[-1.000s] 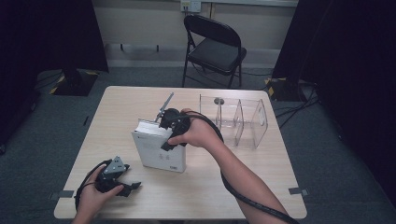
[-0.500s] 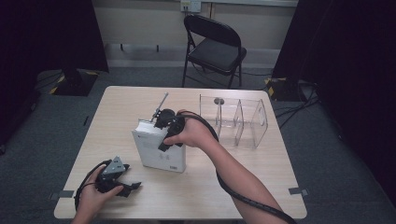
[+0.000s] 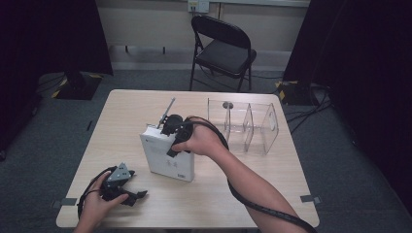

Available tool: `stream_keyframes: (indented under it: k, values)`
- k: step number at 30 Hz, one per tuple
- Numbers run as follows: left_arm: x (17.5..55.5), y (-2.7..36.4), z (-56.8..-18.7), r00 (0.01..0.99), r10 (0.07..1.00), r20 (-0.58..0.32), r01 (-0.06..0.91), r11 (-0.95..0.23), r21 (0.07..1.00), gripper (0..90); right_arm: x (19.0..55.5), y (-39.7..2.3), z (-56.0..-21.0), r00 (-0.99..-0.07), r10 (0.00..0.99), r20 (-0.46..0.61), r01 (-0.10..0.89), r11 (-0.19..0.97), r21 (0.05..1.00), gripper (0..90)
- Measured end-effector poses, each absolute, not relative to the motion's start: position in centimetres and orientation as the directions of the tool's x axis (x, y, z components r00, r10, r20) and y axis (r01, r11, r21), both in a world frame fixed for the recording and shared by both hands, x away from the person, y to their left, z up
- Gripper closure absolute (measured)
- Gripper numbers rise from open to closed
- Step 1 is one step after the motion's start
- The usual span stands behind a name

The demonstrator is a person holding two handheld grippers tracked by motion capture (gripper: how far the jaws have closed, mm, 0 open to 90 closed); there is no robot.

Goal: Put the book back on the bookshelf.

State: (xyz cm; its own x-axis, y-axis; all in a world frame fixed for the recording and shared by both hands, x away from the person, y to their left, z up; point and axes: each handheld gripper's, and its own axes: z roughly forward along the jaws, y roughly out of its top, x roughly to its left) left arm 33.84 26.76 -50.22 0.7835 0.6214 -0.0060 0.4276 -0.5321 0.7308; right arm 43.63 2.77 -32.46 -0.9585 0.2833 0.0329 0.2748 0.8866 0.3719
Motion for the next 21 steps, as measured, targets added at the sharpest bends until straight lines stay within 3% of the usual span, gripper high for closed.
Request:
stream_keyframes:
  k: [21]
  values:
    - [34.0,26.4,-50.4,0.786,0.619,-0.007,0.434,-0.543,0.719,0.0,43.3,0.0,-32.4,-0.956,0.292,0.039,0.286,0.887,0.363,50.3]
